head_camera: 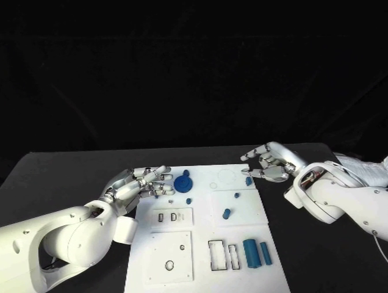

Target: Assemble the parts on the task board

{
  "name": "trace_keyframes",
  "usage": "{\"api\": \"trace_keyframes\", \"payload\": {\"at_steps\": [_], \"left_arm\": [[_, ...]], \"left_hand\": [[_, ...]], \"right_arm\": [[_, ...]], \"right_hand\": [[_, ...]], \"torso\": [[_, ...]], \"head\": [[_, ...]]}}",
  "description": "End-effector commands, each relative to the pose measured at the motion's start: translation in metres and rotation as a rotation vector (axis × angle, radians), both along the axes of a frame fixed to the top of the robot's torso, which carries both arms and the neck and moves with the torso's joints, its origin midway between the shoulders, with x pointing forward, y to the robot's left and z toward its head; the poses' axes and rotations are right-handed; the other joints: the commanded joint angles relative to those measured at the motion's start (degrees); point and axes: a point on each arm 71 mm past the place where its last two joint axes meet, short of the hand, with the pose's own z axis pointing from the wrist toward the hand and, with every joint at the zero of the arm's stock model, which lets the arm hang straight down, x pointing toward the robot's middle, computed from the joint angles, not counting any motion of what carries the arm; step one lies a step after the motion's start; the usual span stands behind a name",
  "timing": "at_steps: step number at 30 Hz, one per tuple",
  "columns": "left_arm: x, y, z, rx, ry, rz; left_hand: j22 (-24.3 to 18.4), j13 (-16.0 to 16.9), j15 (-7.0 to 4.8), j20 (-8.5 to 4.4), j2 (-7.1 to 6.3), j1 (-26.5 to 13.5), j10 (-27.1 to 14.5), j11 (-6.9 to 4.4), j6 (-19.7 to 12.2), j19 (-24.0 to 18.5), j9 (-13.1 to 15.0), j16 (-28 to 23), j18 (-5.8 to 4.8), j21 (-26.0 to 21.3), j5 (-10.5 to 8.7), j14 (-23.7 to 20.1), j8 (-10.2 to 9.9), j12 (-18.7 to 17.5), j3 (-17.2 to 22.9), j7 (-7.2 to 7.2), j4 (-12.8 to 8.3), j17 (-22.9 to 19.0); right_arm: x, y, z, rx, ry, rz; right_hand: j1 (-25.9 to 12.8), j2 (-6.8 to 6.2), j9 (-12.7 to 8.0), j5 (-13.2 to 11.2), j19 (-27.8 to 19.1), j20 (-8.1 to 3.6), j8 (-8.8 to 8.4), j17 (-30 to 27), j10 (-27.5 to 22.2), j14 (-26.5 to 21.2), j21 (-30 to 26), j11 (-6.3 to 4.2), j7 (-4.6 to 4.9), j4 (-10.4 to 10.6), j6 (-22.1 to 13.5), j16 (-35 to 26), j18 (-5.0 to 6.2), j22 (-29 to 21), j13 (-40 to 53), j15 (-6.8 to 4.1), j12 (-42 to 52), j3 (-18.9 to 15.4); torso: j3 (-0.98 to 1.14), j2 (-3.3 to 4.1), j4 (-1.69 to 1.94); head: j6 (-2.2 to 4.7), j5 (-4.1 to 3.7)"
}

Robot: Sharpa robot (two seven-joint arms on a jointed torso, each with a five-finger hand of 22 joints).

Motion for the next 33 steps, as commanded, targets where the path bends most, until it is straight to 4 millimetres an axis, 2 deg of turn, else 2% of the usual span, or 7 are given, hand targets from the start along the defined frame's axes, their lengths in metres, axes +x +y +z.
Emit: {"api": "trace_keyframes", "payload": {"at_steps": [1, 4, 7, 9, 16, 24, 33], "left_arm": [[0.000, -0.002, -0.001, -0.015, -0.004, -0.018], [0.001, -0.001, -0.002, -0.013, -0.003, -0.016], [0.002, -0.001, -0.003, -0.013, -0.001, -0.015], [0.002, 0.000, -0.004, -0.012, -0.001, -0.014], [0.002, 0.000, -0.004, -0.012, 0.000, -0.013], [0.002, -0.001, -0.004, -0.012, 0.000, -0.015], [0.002, -0.001, -0.004, -0.012, 0.001, -0.016]], "left_hand": [[0.1, -0.1, 0.26, -0.01, -0.04, 0.6, 0.0, 0.30, 0.1, 0.0, 0.0, -0.4, 0.56, 0.3, -0.24, 0.0, -0.2, -0.2, 0.0, 0.18, -0.3, 0.1], [0.1, -0.1, 0.26, -0.01, -0.04, 0.6, 0.0, 0.30, 0.1, 0.0, 0.0, -0.4, 0.56, 0.3, -0.24, 0.0, -0.2, -0.2, 0.0, 0.18, -0.3, 0.1], [0.1, -0.1, 0.26, -0.01, -0.04, 0.6, 0.0, 0.30, 0.1, 0.0, 0.0, -0.4, 0.56, 0.3, -0.24, 0.0, -0.2, -0.2, 0.0, 0.18, -0.3, 0.1], [0.1, -0.1, 0.26, -0.01, -0.04, 0.6, 0.0, 0.30, 0.1, 0.0, 0.0, -0.4, 0.56, 0.3, -0.24, 0.0, -0.2, -0.2, 0.0, 0.18, -0.3, 0.1], [0.1, -0.1, 0.26, -0.01, -0.04, 0.6, 0.0, 0.30, 0.1, 0.0, 0.0, -0.4, 0.56, 0.3, -0.24, 0.0, -0.2, -0.2, 0.0, 0.18, -0.3, 0.1], [0.1, -0.1, 0.26, -0.01, -0.04, 0.6, 0.0, 0.30, 0.1, 0.0, 0.0, -0.4, 0.56, 0.3, -0.24, 0.0, -0.2, -0.2, 0.0, 0.18, -0.3, 0.1], [0.1, -0.1, 0.26, -0.01, -0.04, 0.6, 0.0, 0.30, 0.1, 0.0, 0.0, -0.4, 0.56, 0.3, -0.24, 0.0, -0.2, -0.2, 0.0, 0.18, -0.3, 0.1]], "right_arm": [[-0.001, -0.011, -0.007, 0.048, 0.029, 0.038], [0.000, -0.022, -0.014, 0.015, 0.036, 0.018], [0.000, -0.028, -0.020, -0.021, 0.044, 0.007], [0.001, -0.030, -0.024, -0.044, 0.048, 0.003], [0.007, -0.028, -0.035, -0.095, 0.059, -0.015], [0.012, -0.019, -0.047, -0.125, 0.076, -0.028], [0.016, -0.013, -0.053, -0.146, 0.089, -0.038]], "right_hand": [[0.5, -0.08, -0.1, 0.4, 2.8, 0.38, -0.13, 7.1, 0.6, 4.4, -0.2, 0.43, 0.07, -0.4, -0.3, 0.2, -0.19, 11.0, 7.4, 0.35, -0.1, -0.1], [0.6, -0.12, -0.1, 0.5, 2.9, 0.39, -0.13, 7.5, 0.8, 4.5, -0.1, 0.44, 0.08, -0.6, -0.4, 0.4, -0.25, 11.2, 7.6, 0.36, 0.2, -0.1], [0.6, -0.17, -0.1, 0.5, 3.1, 0.39, -0.11, 7.8, 0.9, 4.6, 0.1, 0.44, 0.08, -0.6, -0.4, 0.6, -0.31, 11.4, 7.8, 0.37, 0.6, -0.1], [0.6, -0.23, -0.1, 0.5, 3.2, 0.40, -0.09, 8.0, 1.0, 4.6, 0.1, 0.45, 0.08, -0.7, -0.4, 0.6, -0.33, 11.5, 7.9, 0.38, 0.7, -0.2], [0.6, -0.15, 0.0, 0.6, 3.4, 0.41, -0.01, 8.4, 1.2, 4.7, 0.2, 0.44, 0.07, -0.8, -0.2, 0.8, -0.40, 11.8, 8.2, 0.39, 1.1, -0.2], [0.9, 0.21, 0.0, 0.5, 3.5, 0.42, 0.06, 8.6, 1.4, 4.8, 0.3, 0.43, 0.07, -1.1, 0.0, 0.9, -0.42, 11.9, 8.4, 0.38, 1.4, -0.1], [1.0, 0.51, 0.1, 0.4, 3.6, 0.43, 0.10, 8.7, 1.4, 4.8, 0.3, 0.44, 0.08, -1.3, 0.1, 1.0, -0.45, 12.0, 8.5, 0.38, 1.6, 0.0]], "torso": [[0.48, -0.35, -0.46], [0.68, -0.38, -0.61], [0.74, -0.34, -0.57], [0.59, -0.32, -0.55], [0.46, -0.30, -0.46], [0.44, -0.20, -0.42], [0.51, -0.20, -0.52]], "head": [[-0.13, 0.09], [-0.23, 0.15], [-0.30, 0.07], [-0.36, 0.03], [-0.81, -0.15], [-1.16, -0.11], [-1.50, 0.03]]}}
